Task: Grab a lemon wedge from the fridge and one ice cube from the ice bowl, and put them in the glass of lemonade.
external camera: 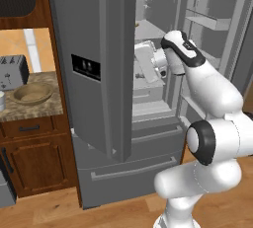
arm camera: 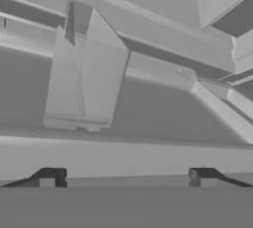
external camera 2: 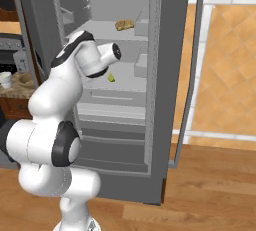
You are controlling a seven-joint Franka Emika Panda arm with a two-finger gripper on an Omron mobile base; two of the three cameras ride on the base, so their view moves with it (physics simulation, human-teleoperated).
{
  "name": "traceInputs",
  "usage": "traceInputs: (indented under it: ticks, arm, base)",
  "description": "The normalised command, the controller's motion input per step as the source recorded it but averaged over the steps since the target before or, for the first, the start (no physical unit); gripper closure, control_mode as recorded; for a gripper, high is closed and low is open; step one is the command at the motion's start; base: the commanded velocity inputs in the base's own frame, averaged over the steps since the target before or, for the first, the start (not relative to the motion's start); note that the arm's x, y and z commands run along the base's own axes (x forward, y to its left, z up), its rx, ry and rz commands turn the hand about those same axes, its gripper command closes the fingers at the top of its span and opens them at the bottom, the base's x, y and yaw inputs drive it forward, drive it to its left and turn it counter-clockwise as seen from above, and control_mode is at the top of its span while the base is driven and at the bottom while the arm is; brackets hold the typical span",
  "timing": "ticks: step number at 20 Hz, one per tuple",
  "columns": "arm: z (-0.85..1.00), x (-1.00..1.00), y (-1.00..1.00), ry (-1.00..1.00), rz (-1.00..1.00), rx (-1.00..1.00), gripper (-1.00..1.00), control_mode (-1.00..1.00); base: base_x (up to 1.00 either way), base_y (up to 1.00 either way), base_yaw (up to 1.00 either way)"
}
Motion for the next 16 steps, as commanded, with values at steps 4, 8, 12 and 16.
traceInputs:
  ticks: [4, 8, 12, 16]
  arm:
    - [-0.15, 0.0, 0.47, 0.0, 0.09, 0.09, -1.0, -1.0]
    - [-0.02, -0.16, 0.49, 0.0, 0.09, 0.08, -1.0, -1.0]
    - [-0.02, -0.48, 0.72, -0.01, 0.1, 0.04, -1.0, -1.0]
    - [0.0, -0.84, 0.76, -0.07, 0.09, 0.0, -1.0, -1.0]
  base:
    - [0.0, 0.0, 0.0]
    - [0.0, 0.0, 0.0]
    - [0.0, 0.0, 0.0]
    - [0.0, 0.0, 0.0]
